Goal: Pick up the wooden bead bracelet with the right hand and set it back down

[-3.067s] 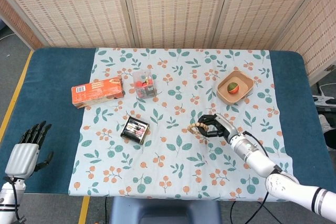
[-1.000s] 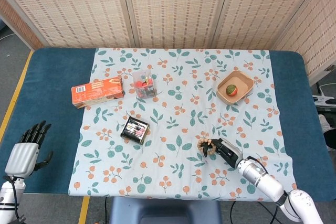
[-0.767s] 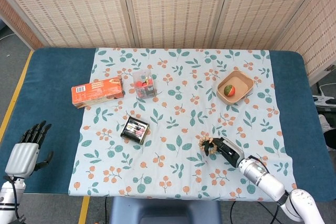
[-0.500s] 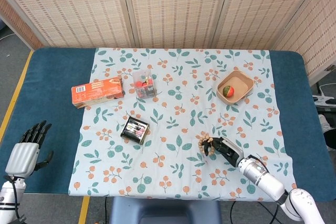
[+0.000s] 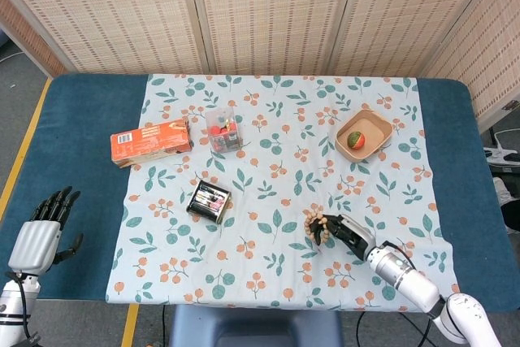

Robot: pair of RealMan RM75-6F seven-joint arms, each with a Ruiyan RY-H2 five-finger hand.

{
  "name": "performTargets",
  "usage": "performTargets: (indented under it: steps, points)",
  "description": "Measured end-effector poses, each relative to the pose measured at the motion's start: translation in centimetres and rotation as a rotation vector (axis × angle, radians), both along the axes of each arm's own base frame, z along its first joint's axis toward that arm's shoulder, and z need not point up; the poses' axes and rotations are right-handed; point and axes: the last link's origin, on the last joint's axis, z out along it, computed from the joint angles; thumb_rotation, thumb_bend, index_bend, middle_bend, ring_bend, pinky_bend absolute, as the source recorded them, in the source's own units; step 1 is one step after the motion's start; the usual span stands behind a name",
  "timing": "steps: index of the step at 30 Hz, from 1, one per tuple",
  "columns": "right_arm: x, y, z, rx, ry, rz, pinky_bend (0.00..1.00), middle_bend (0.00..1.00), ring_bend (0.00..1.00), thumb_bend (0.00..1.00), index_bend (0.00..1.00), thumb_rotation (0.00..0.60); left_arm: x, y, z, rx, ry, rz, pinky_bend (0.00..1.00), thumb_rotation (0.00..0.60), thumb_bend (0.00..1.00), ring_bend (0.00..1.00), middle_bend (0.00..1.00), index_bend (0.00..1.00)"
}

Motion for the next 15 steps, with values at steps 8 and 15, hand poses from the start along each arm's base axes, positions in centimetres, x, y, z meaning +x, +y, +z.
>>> performTargets:
  steps: [8, 15]
  points:
    - [-0.05, 0.19, -0.02, 0.0, 0.007, 0.027, 0.01, 0.62, 0.22, 0.27, 0.5, 0.179, 0.01, -0.01, -0.01, 0.0, 0.001, -0.001, 0.15, 0.6, 0.42, 0.0, 0.0, 0.0]
    - [0.01, 0.26, -0.07, -0.006, -0.023, 0.019, 0.01, 0.62, 0.22, 0.48, 0.56, 0.217, 0.0, -0.05, 0.0, -0.001, 0.001, 0.0, 0.15, 0.6, 0.42, 0.0, 0.0, 0.0]
